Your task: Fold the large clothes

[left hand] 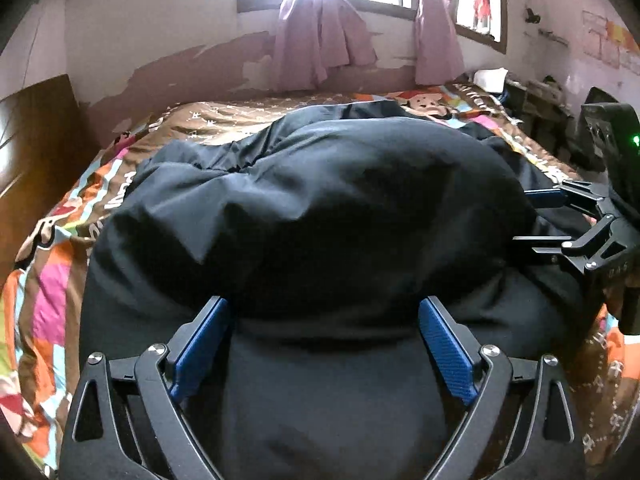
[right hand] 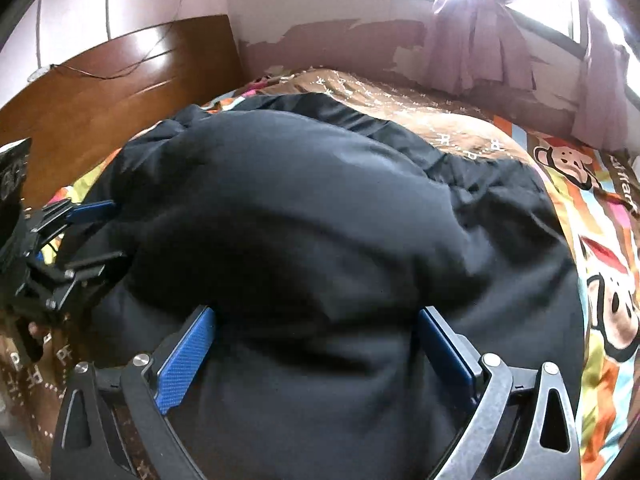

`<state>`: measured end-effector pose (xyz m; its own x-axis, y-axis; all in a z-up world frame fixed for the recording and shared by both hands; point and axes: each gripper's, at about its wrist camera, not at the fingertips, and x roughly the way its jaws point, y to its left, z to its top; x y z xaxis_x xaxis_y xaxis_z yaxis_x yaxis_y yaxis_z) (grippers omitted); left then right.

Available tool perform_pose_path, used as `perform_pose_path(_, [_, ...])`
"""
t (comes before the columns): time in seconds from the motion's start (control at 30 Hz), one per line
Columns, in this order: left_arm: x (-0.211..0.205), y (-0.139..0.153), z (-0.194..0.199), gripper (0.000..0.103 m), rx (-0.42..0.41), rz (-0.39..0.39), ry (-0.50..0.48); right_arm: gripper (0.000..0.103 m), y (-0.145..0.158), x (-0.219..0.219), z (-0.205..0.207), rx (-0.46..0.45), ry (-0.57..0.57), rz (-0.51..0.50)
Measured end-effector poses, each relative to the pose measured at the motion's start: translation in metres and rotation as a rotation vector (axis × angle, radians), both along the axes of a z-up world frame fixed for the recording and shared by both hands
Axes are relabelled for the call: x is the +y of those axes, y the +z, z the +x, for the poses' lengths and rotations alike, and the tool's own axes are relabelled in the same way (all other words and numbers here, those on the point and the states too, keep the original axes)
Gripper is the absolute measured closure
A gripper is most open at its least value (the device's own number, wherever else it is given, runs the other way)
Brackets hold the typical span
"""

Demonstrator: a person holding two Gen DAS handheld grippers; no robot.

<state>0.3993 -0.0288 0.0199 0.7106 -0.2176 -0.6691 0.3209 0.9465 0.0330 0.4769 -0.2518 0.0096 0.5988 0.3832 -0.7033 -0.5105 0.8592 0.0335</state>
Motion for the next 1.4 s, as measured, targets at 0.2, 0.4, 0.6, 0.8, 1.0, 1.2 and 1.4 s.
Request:
perform_pose_path(0.2, [0.008, 0.005, 0.034, 0.009, 0.039, -0.042, 0.064, 0.000, -0.003, 0.000, 0.036, 0.047, -0.011, 0.005])
perform_pose_path(0.4, [0.014, 0.009, 0.063, 0.009, 0.066, -0.048, 0.123, 0.000, 0.000, -0.003, 0.062, 0.045, -0.040, 0.006])
perform_pose_path(0.6, [0.016, 0.009, 0.088, 0.008, 0.085, 0.001, 0.145, 0.000, -0.006, -0.007, 0.090, 0.079, -0.069, 0.040])
perform_pose_path(0.8, [0.035, 0.003, 0.108, 0.004, 0.124, -0.077, 0.165, 0.000, -0.007, -0.018, 0.115, 0.085, -0.129, 0.058])
perform_pose_path(1.0, [0.035, -0.006, 0.125, 0.001, 0.166, -0.091, 0.146, 0.000, -0.022, -0.019, 0.136, 0.144, -0.145, 0.063])
perform_pose_path(1.2, [0.043, -0.013, 0.123, 0.001, 0.177, -0.161, 0.126, 0.000, -0.032, -0.018, 0.144, 0.160, -0.136, 0.065])
perform_pose_path(1.4, [0.040, -0.015, 0.115, 0.001, 0.133, -0.149, 0.120, 0.000, -0.034, -0.024, 0.133, 0.130, -0.131, 0.113])
